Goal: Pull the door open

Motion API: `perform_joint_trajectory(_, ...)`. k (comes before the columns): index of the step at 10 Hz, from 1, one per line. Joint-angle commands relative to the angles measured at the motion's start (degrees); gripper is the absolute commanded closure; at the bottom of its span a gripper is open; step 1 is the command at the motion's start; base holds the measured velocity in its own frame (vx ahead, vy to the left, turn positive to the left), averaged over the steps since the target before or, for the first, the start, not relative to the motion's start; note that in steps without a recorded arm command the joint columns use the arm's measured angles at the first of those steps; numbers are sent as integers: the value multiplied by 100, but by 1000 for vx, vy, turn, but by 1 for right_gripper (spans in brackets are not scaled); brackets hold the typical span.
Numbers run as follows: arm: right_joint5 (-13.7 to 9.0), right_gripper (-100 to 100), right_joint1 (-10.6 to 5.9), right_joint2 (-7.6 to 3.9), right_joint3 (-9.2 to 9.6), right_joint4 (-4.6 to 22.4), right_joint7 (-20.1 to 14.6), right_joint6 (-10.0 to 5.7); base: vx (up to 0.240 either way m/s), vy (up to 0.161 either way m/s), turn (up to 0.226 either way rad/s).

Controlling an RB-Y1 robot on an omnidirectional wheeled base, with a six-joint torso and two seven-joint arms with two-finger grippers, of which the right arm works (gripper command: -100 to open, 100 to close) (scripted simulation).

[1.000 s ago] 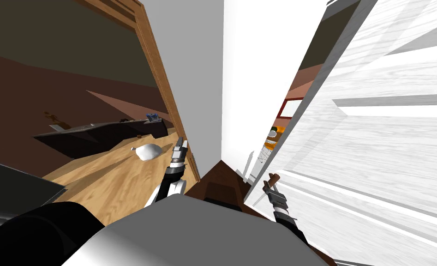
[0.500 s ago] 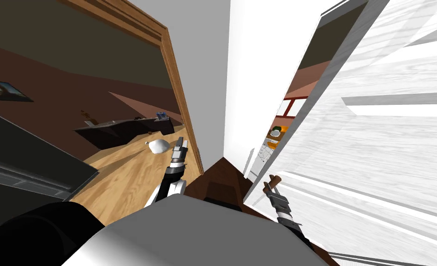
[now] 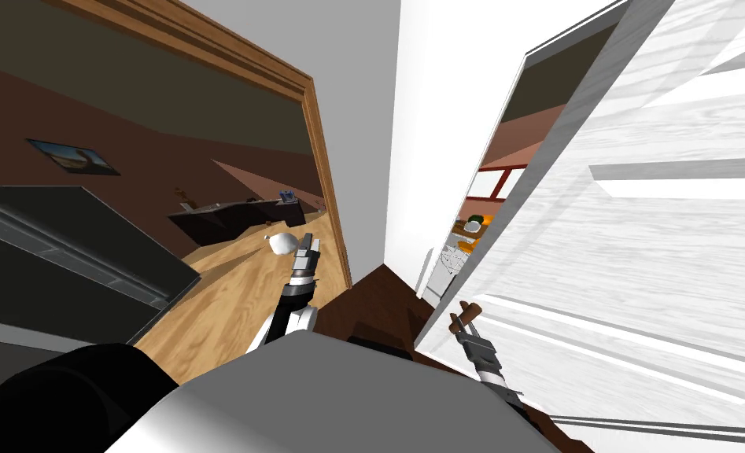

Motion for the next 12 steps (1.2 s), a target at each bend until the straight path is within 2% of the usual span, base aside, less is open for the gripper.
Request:
perform_joint_trajectory(1,49,100,41,-61,130,3,-88,-111,-222,-68,140)
perform_joint_trajectory(6,172,100,122,-232,464,44,-322,-412,-200,-40,103)
perform_joint_trajectory(7,149,100,115,-230,412,-8,-268,-363,-91,-23,22)
perform_joint_trajectory(8,179,100,136,-253,517,41,-338,-450,-118,-12,141)
perform_joint_trajectory(12,227,100,150,-307,701,170,-496,-645,-189,-49,132)
